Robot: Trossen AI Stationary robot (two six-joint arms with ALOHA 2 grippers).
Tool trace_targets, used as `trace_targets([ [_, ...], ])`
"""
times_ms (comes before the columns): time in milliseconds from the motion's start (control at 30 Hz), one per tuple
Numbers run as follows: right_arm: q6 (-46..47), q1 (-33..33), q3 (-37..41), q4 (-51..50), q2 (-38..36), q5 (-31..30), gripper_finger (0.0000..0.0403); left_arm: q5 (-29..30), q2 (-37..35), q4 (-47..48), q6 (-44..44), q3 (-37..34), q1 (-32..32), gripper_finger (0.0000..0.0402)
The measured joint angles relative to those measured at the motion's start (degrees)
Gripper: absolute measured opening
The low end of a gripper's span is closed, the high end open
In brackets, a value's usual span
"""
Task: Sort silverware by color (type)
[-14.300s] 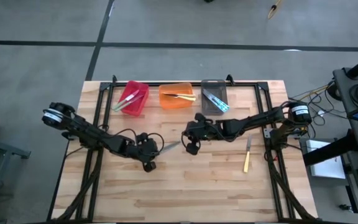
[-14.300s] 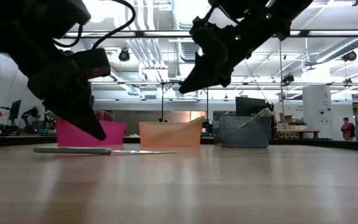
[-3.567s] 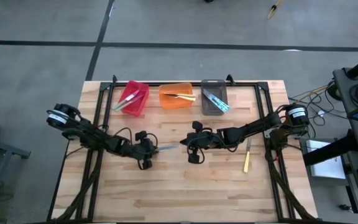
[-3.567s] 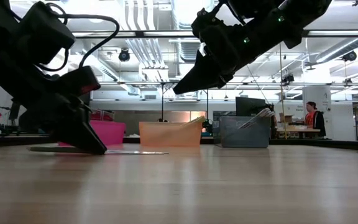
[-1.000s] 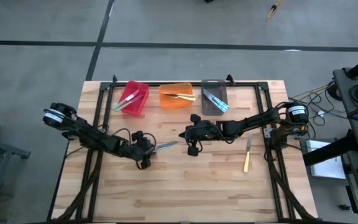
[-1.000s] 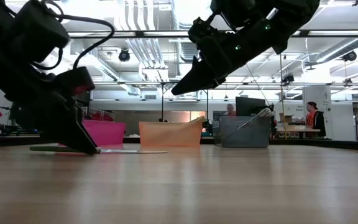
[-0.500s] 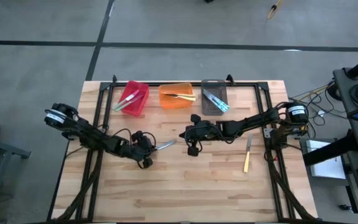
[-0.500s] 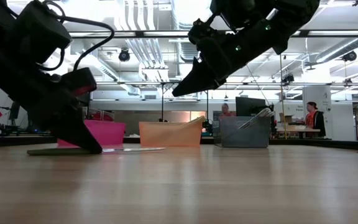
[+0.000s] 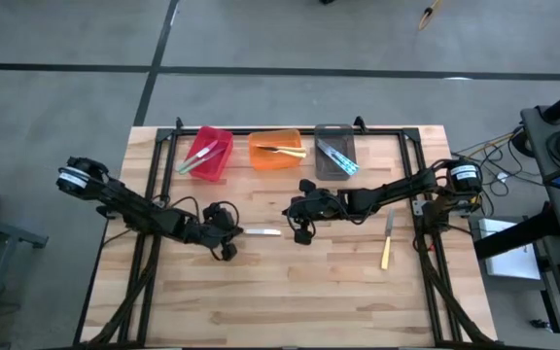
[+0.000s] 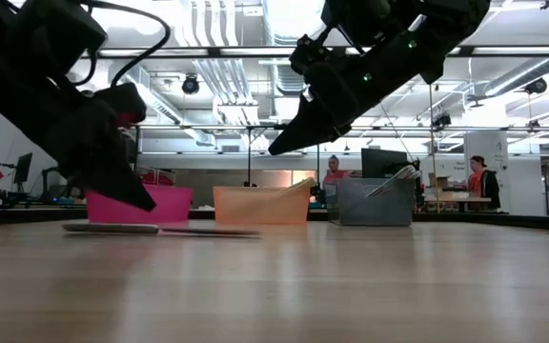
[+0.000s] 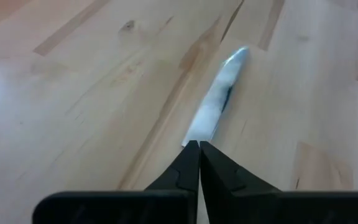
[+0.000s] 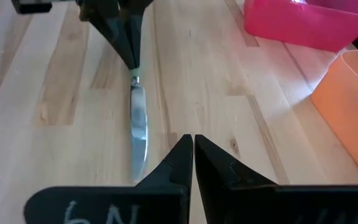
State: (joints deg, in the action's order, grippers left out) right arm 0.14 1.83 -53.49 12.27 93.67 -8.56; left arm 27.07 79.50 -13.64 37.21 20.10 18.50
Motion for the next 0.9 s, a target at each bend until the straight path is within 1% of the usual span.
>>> trace_targets([
  [167,-0.02,0.0,0.0,-0.02,0.0,0.0,0.0009,-0.11,-3.55,3.88,-0.07,0.0,0.07,0.0003],
  [267,-0.23,0.0,0.0,-0.01,0.0,0.0,0.0009,-3.8,-5.0,3.68,-3.94,0.1,0.07,0.0002],
  [367,-1.26,0.0,0.0,-0.01,0.09,0.02,0.0009,-4.26,-5.78,3.82,-6.58,0.89,0.07,0.0001],
  [500,-1.05,-0.35,0.0,0.0,0.11,0.04,0.0009,-4.17,-5.74,5.04,-9.09,2.25,0.05,0.0001],
  [700,1.24,-0.35,-0.07,0.01,0.11,0.04,0.0009,-3.89,-4.63,5.66,-9.73,2.78,0.02,0.0],
  [900,2.29,-0.35,-0.07,-0.02,0.11,0.04,0.0009,-3.78,-4.54,9.36,-9.57,2.71,-0.02,0.0005],
])
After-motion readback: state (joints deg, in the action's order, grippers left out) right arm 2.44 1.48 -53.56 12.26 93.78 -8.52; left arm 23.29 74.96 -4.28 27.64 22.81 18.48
